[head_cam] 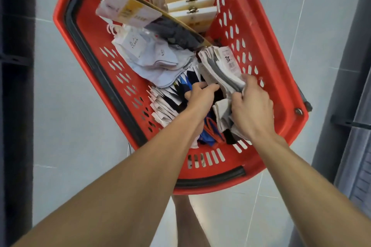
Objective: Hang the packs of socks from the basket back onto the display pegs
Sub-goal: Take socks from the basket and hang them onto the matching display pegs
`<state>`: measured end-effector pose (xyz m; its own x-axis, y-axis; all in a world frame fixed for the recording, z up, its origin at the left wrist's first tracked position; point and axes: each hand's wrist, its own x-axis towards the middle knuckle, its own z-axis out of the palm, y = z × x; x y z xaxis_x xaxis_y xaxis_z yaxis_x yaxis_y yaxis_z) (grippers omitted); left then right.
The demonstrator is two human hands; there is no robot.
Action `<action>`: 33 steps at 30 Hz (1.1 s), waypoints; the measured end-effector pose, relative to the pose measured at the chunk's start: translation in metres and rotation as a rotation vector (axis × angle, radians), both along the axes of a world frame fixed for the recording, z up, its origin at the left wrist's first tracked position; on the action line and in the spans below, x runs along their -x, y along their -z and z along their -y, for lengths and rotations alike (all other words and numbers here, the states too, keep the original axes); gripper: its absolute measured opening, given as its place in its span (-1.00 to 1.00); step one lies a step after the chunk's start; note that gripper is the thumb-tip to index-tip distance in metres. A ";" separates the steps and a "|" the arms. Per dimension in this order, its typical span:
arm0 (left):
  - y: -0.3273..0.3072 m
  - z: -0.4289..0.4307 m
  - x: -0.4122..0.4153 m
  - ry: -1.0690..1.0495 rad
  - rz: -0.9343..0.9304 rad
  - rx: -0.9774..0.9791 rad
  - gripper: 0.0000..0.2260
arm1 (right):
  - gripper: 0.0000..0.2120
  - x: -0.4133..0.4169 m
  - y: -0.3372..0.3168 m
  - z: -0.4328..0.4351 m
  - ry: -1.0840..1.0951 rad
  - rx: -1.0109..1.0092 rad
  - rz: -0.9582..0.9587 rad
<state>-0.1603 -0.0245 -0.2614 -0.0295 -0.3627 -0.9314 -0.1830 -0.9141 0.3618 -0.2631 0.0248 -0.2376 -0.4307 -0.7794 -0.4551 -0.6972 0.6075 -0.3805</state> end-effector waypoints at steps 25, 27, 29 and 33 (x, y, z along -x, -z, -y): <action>-0.014 -0.011 0.000 0.038 -0.162 0.363 -0.82 | -0.71 -0.007 0.003 0.011 0.211 -0.017 0.046; -0.018 -0.010 -0.004 -0.066 -0.103 0.355 -0.87 | -0.77 -0.004 -0.006 0.012 0.243 -0.016 0.158; -0.020 -0.008 -0.010 -0.110 -0.056 0.343 -0.87 | -0.79 -0.003 -0.015 0.010 0.286 0.013 0.322; -0.028 -0.006 -0.023 -0.181 -0.060 0.333 -0.80 | -0.68 -0.003 -0.034 0.006 0.382 0.088 0.684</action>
<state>-0.1371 -0.0188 -0.2332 0.0118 -0.6494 -0.7603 0.0008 -0.7604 0.6495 -0.2600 0.0193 -0.2034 -0.3227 -0.6794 -0.6590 -0.0401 0.7054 -0.7077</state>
